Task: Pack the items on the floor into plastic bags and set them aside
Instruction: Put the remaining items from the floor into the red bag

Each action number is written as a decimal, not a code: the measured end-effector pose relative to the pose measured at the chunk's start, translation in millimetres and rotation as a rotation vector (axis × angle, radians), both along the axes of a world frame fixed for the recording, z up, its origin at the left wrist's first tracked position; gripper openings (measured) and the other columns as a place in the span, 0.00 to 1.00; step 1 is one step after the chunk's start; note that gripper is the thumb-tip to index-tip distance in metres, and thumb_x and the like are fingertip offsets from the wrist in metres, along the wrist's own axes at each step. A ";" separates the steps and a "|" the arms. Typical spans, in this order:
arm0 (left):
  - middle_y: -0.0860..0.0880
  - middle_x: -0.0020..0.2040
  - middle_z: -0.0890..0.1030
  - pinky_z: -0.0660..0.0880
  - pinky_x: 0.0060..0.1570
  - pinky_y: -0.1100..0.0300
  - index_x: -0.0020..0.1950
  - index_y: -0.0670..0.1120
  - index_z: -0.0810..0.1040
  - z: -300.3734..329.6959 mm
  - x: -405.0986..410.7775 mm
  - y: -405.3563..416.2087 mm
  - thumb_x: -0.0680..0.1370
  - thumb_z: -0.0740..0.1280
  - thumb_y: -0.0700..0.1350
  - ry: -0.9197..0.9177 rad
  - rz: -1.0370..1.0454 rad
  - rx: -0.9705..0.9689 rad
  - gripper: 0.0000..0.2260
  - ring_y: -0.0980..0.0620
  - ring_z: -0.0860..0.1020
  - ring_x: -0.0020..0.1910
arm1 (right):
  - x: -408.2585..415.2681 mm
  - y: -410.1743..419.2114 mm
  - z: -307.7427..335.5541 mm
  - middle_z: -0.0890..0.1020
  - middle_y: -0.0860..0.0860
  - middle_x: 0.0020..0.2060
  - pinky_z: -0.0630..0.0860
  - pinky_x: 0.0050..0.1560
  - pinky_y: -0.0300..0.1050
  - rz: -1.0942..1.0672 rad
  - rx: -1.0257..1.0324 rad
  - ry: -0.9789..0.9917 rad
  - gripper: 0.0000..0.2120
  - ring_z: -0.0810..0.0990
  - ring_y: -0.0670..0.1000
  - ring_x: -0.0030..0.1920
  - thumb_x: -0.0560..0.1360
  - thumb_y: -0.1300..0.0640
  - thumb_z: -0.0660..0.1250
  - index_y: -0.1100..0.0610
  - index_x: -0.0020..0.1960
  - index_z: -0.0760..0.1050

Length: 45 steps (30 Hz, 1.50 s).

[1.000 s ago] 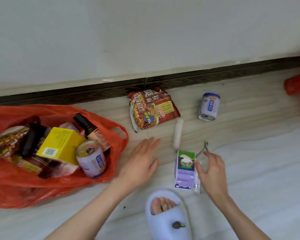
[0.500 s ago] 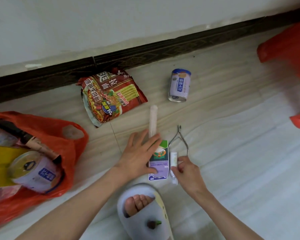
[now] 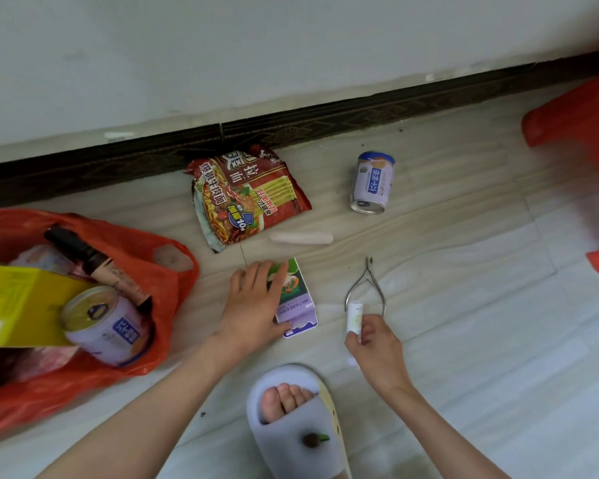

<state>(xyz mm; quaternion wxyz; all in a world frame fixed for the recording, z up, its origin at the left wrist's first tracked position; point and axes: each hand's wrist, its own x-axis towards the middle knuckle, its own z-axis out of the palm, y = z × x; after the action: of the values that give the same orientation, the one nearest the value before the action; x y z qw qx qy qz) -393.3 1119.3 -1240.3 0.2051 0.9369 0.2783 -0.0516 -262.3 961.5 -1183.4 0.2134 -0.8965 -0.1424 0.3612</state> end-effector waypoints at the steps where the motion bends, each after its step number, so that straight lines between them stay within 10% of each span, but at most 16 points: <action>1: 0.39 0.56 0.76 0.61 0.54 0.50 0.65 0.42 0.66 2.2 -1.2 -1.3 0.56 0.70 0.64 -0.018 0.019 -0.006 0.44 0.42 0.68 0.56 | -1.4 4.9 2.5 0.78 0.53 0.37 0.70 0.39 0.40 -0.010 0.025 0.005 0.07 0.76 0.54 0.39 0.70 0.63 0.67 0.57 0.44 0.70; 7: 0.40 0.61 0.73 0.66 0.56 0.51 0.67 0.44 0.68 50.2 -28.1 15.7 0.62 0.60 0.60 -0.157 0.153 -0.016 0.36 0.42 0.69 0.58 | -14.6 41.4 19.7 0.76 0.44 0.37 0.71 0.37 0.34 -0.065 0.251 -0.004 0.09 0.75 0.36 0.34 0.72 0.66 0.65 0.55 0.49 0.71; 17: 0.41 0.69 0.66 0.60 0.61 0.48 0.64 0.47 0.71 135.5 -166.4 54.9 0.66 0.61 0.61 -0.212 0.647 0.153 0.31 0.40 0.65 0.63 | -109.6 130.4 55.6 0.78 0.42 0.35 0.69 0.39 0.28 0.358 0.486 0.130 0.12 0.75 0.36 0.34 0.71 0.65 0.67 0.54 0.53 0.77; 25: 0.43 0.63 0.71 0.65 0.58 0.47 0.61 0.48 0.75 132.0 -233.6 88.9 0.68 0.58 0.63 -0.159 0.931 0.198 0.28 0.41 0.70 0.60 | -171.7 208.6 48.4 0.81 0.54 0.47 0.72 0.53 0.53 0.725 0.462 -0.053 0.09 0.78 0.55 0.49 0.73 0.57 0.64 0.57 0.53 0.74; 33: 0.38 0.57 0.74 0.70 0.53 0.46 0.61 0.42 0.73 105.5 -239.0 100.1 0.72 0.55 0.59 -0.101 0.885 0.152 0.27 0.37 0.73 0.55 | -183.5 212.8 37.8 0.76 0.58 0.56 0.66 0.55 0.46 0.842 0.436 -0.184 0.13 0.74 0.58 0.56 0.74 0.67 0.61 0.64 0.57 0.75; 45: 0.42 0.68 0.70 0.62 0.65 0.46 0.64 0.44 0.73 119.4 -176.6 69.0 0.77 0.56 0.50 -0.280 0.483 0.158 0.19 0.44 0.61 0.71 | -118.0 166.1 55.0 0.75 0.54 0.61 0.57 0.59 0.28 0.758 0.472 -0.255 0.19 0.71 0.49 0.62 0.75 0.55 0.57 0.60 0.63 0.73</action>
<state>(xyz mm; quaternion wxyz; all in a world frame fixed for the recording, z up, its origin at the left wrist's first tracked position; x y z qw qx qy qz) -569.9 1188.2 -1120.9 0.1743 0.8545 0.4657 0.1503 -380.3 1127.5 -1128.4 0.2453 -0.7455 -0.5633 0.2582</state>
